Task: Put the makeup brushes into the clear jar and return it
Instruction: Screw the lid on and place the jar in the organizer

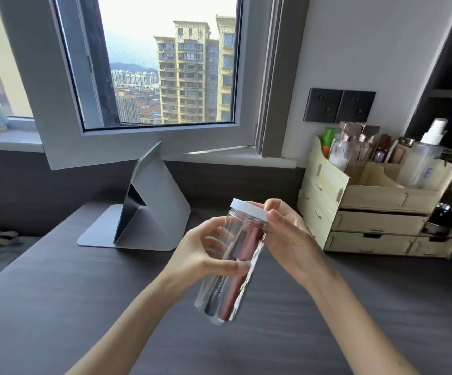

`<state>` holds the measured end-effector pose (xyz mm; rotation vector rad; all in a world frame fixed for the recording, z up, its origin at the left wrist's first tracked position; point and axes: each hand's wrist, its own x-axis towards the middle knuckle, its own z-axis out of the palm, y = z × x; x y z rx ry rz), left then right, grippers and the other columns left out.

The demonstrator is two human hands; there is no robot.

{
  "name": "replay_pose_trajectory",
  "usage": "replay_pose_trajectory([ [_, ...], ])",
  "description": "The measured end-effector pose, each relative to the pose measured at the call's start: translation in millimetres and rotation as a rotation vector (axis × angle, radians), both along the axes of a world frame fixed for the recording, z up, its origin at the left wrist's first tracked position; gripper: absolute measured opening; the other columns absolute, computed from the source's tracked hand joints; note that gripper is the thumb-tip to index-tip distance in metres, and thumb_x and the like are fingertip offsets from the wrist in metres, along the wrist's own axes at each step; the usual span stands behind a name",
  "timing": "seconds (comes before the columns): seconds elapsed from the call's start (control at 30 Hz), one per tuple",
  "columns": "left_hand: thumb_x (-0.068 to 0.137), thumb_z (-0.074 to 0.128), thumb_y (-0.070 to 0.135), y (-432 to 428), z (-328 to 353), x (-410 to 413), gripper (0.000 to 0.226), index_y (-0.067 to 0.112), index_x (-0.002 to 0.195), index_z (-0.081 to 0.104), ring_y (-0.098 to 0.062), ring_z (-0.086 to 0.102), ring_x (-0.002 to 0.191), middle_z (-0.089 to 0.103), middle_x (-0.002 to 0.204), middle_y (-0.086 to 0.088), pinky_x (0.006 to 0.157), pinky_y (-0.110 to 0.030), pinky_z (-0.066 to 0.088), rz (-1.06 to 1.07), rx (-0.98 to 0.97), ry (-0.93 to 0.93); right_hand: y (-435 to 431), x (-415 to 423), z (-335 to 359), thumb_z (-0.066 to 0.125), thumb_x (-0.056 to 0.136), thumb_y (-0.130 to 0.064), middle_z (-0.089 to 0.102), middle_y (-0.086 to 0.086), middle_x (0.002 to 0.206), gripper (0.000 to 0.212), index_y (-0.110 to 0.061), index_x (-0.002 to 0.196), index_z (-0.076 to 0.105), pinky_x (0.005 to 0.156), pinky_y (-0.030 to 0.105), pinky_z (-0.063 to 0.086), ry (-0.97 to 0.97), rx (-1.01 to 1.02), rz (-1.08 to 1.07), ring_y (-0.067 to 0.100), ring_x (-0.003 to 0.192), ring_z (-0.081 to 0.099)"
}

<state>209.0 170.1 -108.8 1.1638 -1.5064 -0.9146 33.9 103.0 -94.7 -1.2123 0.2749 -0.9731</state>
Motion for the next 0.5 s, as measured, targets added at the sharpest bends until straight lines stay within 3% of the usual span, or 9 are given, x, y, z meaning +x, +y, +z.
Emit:
replay_pose_trajectory([
  [0.17, 0.045, 0.084, 0.035, 0, 3, -1, 0.070, 0.031, 0.111, 0.065, -0.038, 0.061, 0.096, 0.060, 0.107, -0.020, 0.087, -0.046, 0.052, -0.093, 0.065, 0.067, -2, -3, 4, 0.085, 0.058, -0.038, 0.067, 0.010, 0.113, 0.047, -0.015, 0.087, 0.057, 0.074, 0.028, 0.055, 0.019, -0.038, 0.053, 0.021, 0.095, 0.065],
  [0.27, 0.046, 0.084, 0.034, -1, 0, -2, 0.070, 0.028, 0.113, 0.064, -0.035, 0.062, 0.094, 0.058, 0.107, -0.022, 0.087, -0.042, 0.053, -0.092, 0.054, 0.102, 4, -1, 5, 0.084, 0.057, -0.041, 0.066, 0.008, 0.111, 0.048, -0.016, 0.087, 0.056, 0.075, 0.026, 0.055, 0.045, -0.085, -0.027, 0.017, 0.095, 0.065],
  [0.33, 0.045, 0.085, 0.034, 0, -3, -6, 0.067, 0.030, 0.108, 0.066, -0.024, 0.062, 0.080, 0.060, 0.093, -0.011, 0.078, -0.037, 0.054, -0.036, 0.022, 0.101, 11, 3, 8, 0.081, 0.058, -0.046, 0.065, 0.003, 0.101, 0.050, -0.018, 0.087, 0.052, 0.069, 0.021, 0.053, 0.187, -0.194, -0.209, 0.009, 0.086, 0.065],
  [0.4, 0.046, 0.087, 0.031, 0, -6, -8, 0.062, 0.034, 0.104, 0.065, -0.015, 0.061, 0.074, 0.062, 0.085, 0.003, 0.074, -0.038, 0.054, 0.064, -0.021, 0.046, 17, 6, 12, 0.069, 0.060, -0.061, 0.057, -0.003, 0.093, 0.055, -0.021, 0.090, 0.049, 0.064, 0.018, 0.049, 0.458, -0.386, -0.454, 0.006, 0.078, 0.062],
  [0.5, 0.047, 0.087, 0.035, -4, -11, -5, 0.066, 0.042, 0.106, 0.060, -0.013, 0.063, 0.079, 0.064, 0.090, 0.007, 0.078, -0.037, 0.055, 0.176, -0.078, -0.078, 18, -1, 20, 0.035, 0.049, -0.095, 0.053, -0.015, 0.111, 0.089, -0.039, 0.116, 0.047, 0.078, 0.014, 0.040, 0.672, -0.486, -0.470, -0.003, 0.104, 0.054],
])
